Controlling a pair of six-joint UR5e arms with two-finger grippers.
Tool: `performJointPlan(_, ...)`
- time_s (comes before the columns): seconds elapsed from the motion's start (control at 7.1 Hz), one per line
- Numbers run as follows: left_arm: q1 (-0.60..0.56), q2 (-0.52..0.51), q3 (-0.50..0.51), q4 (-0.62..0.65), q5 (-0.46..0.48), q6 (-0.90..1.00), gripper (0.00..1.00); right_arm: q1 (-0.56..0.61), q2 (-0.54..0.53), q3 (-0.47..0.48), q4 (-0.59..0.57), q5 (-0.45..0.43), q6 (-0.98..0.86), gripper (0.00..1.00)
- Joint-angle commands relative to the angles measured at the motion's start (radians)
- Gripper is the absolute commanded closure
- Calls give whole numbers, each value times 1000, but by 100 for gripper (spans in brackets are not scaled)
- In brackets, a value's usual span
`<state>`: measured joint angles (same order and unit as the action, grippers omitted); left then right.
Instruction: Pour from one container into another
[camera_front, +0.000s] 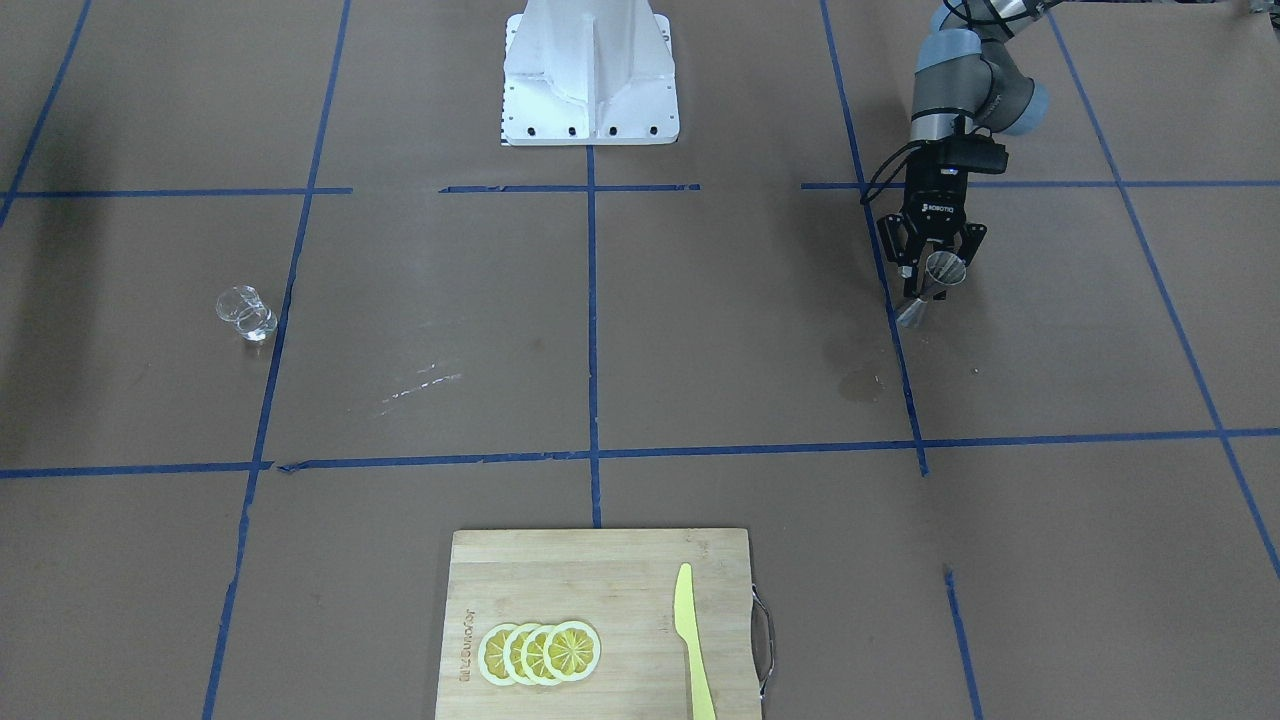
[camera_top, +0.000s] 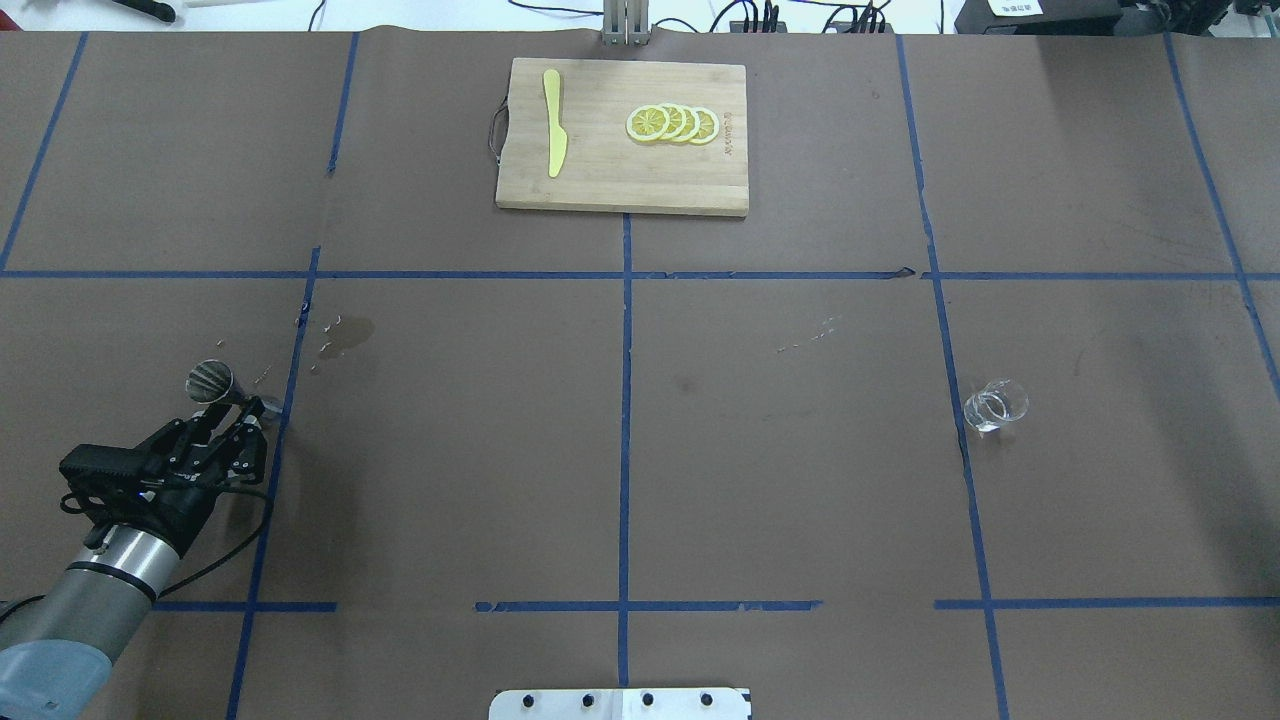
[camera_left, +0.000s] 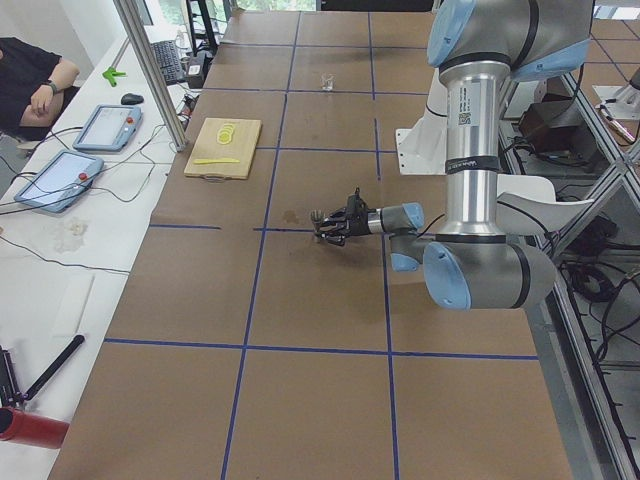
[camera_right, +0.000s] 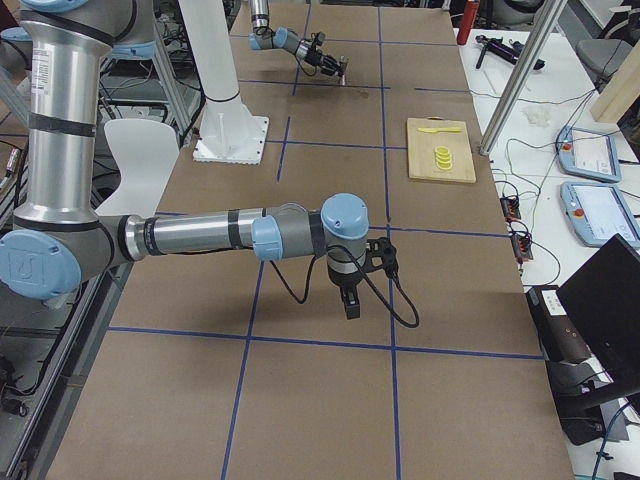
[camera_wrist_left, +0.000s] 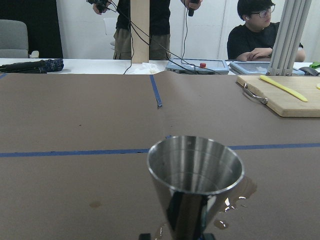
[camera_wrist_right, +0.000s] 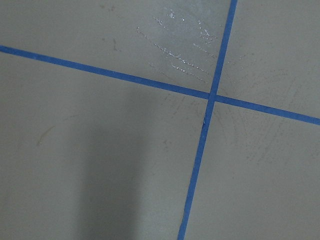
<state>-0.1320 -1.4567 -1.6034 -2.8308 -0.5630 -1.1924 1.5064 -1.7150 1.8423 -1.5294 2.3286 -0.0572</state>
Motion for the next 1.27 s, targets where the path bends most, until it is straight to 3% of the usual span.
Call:
performJointPlan(0.0, 0, -2, -1, -1, 2, 1, 54, 0, 0, 0, 0, 0, -1, 0)
performJointPlan(0.7, -1, -11, -4, 1, 12, 1, 54, 0, 0, 0, 0, -2, 0, 0)
performJointPlan(1.13, -1, -13, -6, -1, 31, 1, 59, 0, 0, 0, 0, 0, 0, 0)
